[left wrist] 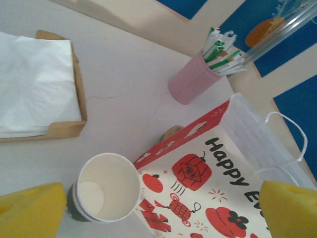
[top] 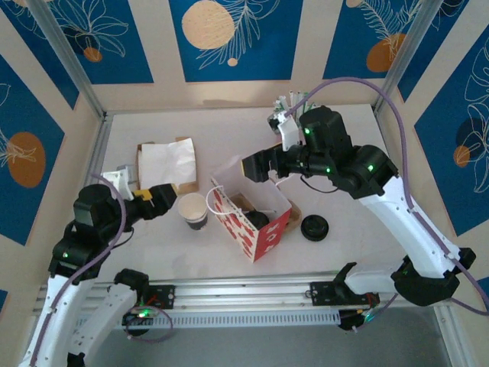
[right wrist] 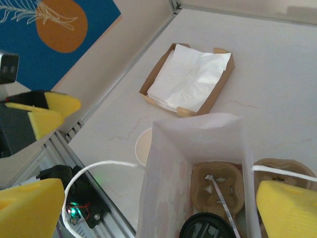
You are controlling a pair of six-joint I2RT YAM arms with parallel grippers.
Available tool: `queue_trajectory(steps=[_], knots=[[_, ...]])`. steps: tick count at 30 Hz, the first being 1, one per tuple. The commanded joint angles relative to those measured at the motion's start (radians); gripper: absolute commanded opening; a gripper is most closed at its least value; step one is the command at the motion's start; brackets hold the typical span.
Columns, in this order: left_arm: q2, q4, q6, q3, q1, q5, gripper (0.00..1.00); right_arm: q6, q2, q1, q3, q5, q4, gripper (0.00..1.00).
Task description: Pack the takeout coffee
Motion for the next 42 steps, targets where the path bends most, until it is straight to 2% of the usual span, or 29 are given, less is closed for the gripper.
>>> queue_trajectory(steps=[1, 10, 14, 20, 25, 30, 38, 42], knots=[[0.006, -0.1, 0.0, 0.049, 0.004, -0.093, 1.0, 0.026, 0.077, -0.034, 0.08, -0.045, -0.007, 0.99], [0.152, -0.104, 0.045, 0.095, 0.004, -0.232, 1.0, 0.103, 0.443, -0.107, 0.43, -0.019, -0.153, 0.99], [0.278, -0.068, 0.084, 0.114, 0.006, -0.285, 1.0, 0.137, 0.621, -0.175, 0.591, -0.151, -0.179, 0.99], [0.489, 0.032, 0.132, 0.135, 0.009, -0.311, 1.0, 0.165, 0.796, -0.228, 0.721, -0.319, -0.113, 0.99], [0.7, 0.043, 0.178, 0.227, 0.023, -0.35, 0.96, 0.131, 0.953, -0.218, 0.894, -0.291, -0.15, 0.99], [0.875, 0.048, 0.222, 0.322, 0.069, -0.341, 0.87, 0.086, 1.029, -0.194, 0.926, -0.221, -0.15, 0.99], [1.193, -0.002, 0.283, 0.537, 0.126, -0.33, 0.62, 0.0, 1.033, -0.154, 0.839, -0.09, -0.131, 0.99], [1.364, -0.059, 0.3, 0.679, 0.147, -0.33, 0.53, -0.022, 1.036, -0.159, 0.812, -0.094, -0.129, 0.99]])
